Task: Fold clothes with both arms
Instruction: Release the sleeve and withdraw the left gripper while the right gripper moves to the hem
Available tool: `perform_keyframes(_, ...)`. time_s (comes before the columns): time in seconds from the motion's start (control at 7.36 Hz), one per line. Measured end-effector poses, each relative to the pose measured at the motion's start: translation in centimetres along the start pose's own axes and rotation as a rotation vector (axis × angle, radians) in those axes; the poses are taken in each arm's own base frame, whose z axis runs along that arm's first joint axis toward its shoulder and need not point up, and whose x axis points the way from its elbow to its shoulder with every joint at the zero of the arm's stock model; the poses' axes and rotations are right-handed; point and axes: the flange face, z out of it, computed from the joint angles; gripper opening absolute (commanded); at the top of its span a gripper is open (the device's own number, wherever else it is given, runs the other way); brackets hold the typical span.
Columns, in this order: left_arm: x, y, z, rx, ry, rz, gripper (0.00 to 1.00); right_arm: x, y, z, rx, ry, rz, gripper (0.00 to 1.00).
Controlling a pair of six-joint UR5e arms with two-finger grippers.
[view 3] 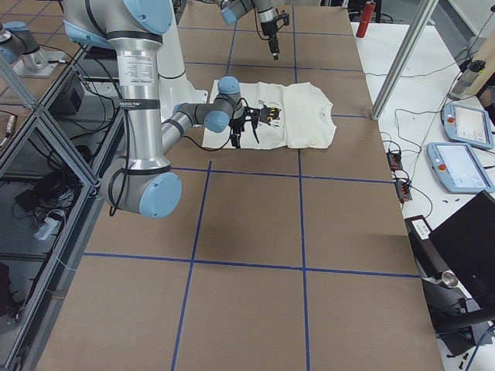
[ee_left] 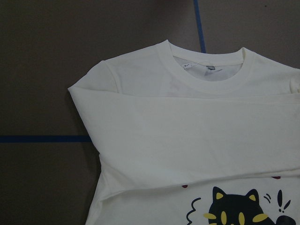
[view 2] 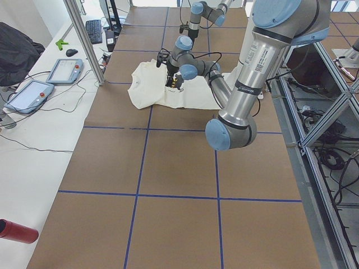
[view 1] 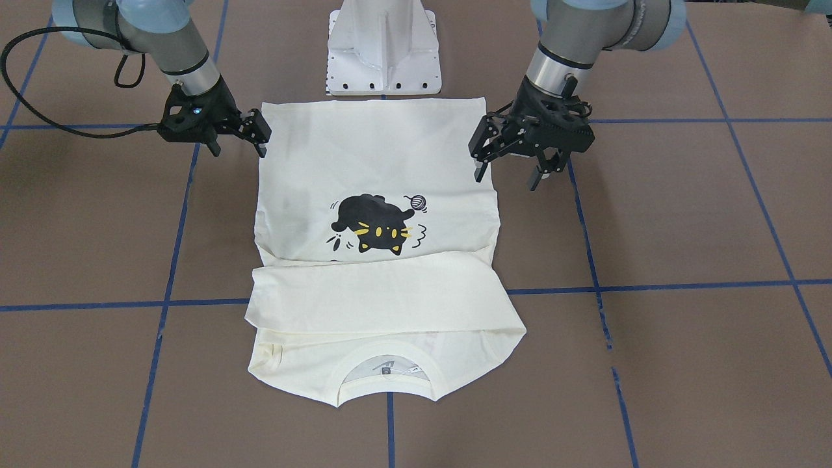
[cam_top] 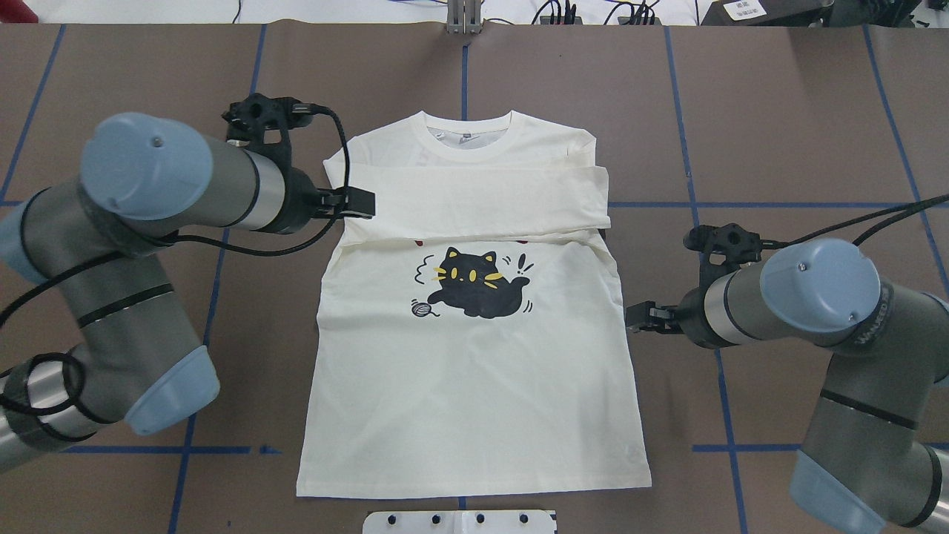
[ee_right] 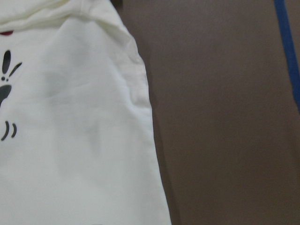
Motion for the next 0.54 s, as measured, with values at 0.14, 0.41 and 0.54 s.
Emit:
perform_keyframes(0.14,-0.5,0.3,-0.7,0.003,0.001,0.005,0.99,-0.6,2.8,0.9,-0.002,0.005,-0.001,1.00)
perform_keyframes(0.41,-0.5,0.4,-1.7,0.009,0.014,0.010,0.99,-0.1,7.0,2.6,-0.015,0.036,-0.010,1.00)
perform_keyframes(0.54,-0.4,0.5,-2.1,0.012,0.019,0.011,0.99,0.5,8.5,3.2,-0.025,0.053,-0.010,1.00)
